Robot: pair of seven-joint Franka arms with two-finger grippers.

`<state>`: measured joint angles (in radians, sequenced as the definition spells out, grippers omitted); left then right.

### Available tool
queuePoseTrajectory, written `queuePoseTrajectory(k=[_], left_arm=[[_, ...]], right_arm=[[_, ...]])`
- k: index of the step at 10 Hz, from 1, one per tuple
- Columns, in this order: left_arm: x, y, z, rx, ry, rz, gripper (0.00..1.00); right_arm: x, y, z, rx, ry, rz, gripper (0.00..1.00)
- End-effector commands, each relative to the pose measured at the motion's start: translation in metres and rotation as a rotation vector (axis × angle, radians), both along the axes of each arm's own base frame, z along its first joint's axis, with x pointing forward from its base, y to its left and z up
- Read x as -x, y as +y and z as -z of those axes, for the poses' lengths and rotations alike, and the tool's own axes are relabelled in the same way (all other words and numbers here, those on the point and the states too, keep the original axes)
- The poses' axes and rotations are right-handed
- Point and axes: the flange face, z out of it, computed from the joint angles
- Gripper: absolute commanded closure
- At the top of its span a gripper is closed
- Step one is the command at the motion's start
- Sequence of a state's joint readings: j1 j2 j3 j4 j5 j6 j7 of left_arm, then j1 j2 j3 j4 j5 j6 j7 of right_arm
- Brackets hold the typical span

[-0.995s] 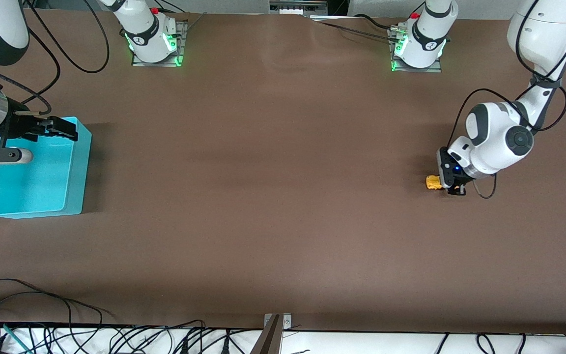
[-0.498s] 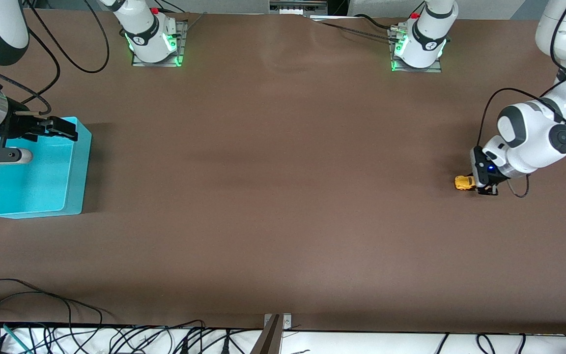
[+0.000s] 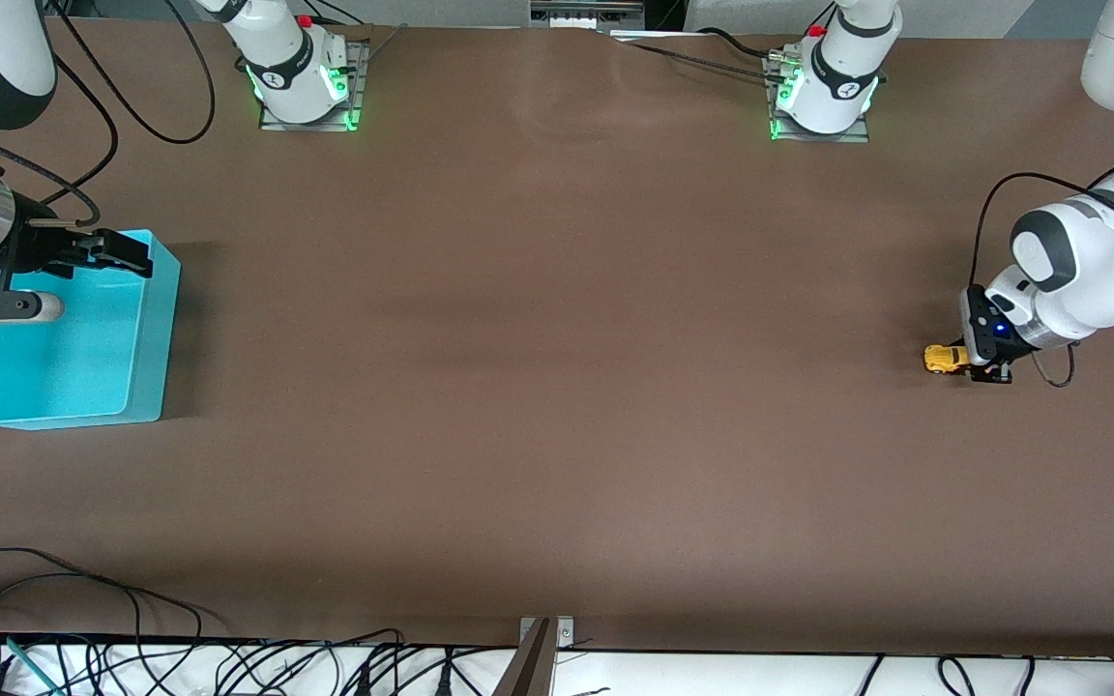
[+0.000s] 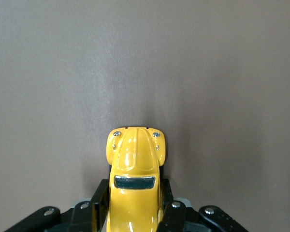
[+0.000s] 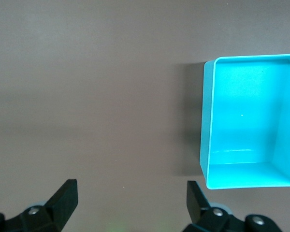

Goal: Wind up and store yellow beetle car
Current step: 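Drag the car backward along the table with the left gripper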

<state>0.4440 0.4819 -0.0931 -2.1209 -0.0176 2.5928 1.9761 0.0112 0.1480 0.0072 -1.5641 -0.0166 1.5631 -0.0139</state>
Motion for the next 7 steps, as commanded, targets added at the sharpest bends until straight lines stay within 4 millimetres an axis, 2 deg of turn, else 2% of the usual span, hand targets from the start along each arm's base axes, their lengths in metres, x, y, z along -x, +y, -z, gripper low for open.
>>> queuePoseTrajectory(k=[1,2,3,4,7], left_arm=[[0.013,0.012,0.042,0.03,0.066,0.028,0.85],[0.012,0.012,0.04,0.03,0.063,0.023,0.73],[0.013,0.014,0.04,0.032,0.064,0.02,0.01],[0.013,0.016,0.036,0.038,0.07,0.013,0.0],[-0.02,0.024,-0.015,0.113,0.167,0.0,0.0]], right_arm=[[-0.002,-0.002,-0.004,0.006,-0.005,0.01,0.0],[-0.002,-0.003,-0.003,0.006,-0.003,0.012,0.0],[-0.002,-0.003,-0.003,0.006,-0.003,0.012,0.0],[-0.002,-0.003,-0.004,0.006,-0.005,0.012,0.0],[-0.002,-0.003,-0.003,0.006,-0.003,0.012,0.0]])
